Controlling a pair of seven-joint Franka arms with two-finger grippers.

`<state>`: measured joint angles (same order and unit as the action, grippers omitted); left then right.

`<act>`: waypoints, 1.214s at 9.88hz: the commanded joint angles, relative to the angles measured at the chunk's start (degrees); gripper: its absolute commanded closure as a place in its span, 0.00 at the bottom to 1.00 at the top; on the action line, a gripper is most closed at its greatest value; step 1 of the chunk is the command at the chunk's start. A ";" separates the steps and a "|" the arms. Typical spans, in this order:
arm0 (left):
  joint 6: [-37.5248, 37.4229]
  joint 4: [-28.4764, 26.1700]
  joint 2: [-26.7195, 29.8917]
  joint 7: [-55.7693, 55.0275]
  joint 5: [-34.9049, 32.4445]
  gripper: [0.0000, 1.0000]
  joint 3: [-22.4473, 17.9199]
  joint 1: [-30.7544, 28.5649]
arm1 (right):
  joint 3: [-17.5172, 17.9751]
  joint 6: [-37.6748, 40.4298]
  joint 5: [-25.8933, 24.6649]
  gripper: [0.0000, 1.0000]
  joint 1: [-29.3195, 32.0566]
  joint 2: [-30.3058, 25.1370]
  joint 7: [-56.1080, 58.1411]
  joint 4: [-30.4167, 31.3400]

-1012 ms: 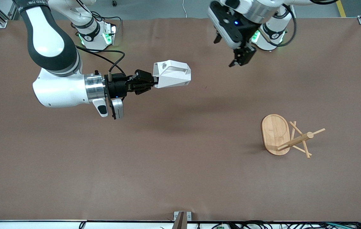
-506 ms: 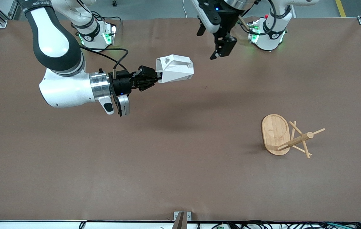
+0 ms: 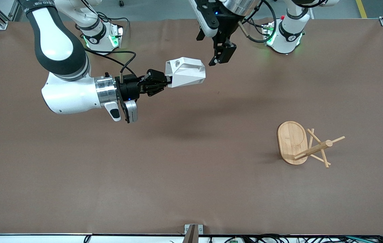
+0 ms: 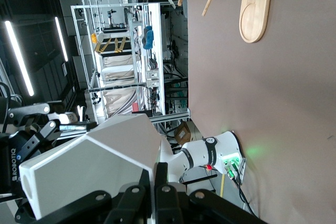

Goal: Hang cup on rack
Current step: 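Hold the cup up with the right gripper while the left gripper grasps it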

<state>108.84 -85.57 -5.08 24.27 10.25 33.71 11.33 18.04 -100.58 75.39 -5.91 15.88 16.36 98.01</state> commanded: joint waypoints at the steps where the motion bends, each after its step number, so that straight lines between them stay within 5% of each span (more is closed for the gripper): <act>1: 0.67 1.10 -2.82 -0.10 -4.25 0.00 0.39 2.10 | 0.16 2.39 1.78 0.97 0.29 -1.21 0.69 0.95; 9: 0.76 2.60 -6.52 1.30 -6.91 0.02 0.39 3.52 | 0.16 3.81 4.15 0.97 0.29 -1.21 0.34 0.69; 11: 0.76 2.60 -6.52 3.05 -7.00 0.21 0.31 3.43 | 0.16 3.99 6.00 0.97 0.29 -1.12 0.34 0.86; 12: 0.76 2.60 -6.52 3.50 -7.78 0.46 0.30 3.43 | 0.16 3.90 6.00 0.97 0.38 -1.20 0.34 0.78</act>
<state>109.70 -82.90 -10.30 26.66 4.46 33.79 14.46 18.05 -97.08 79.52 -5.92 15.81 16.37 97.98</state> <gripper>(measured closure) 0.115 0.960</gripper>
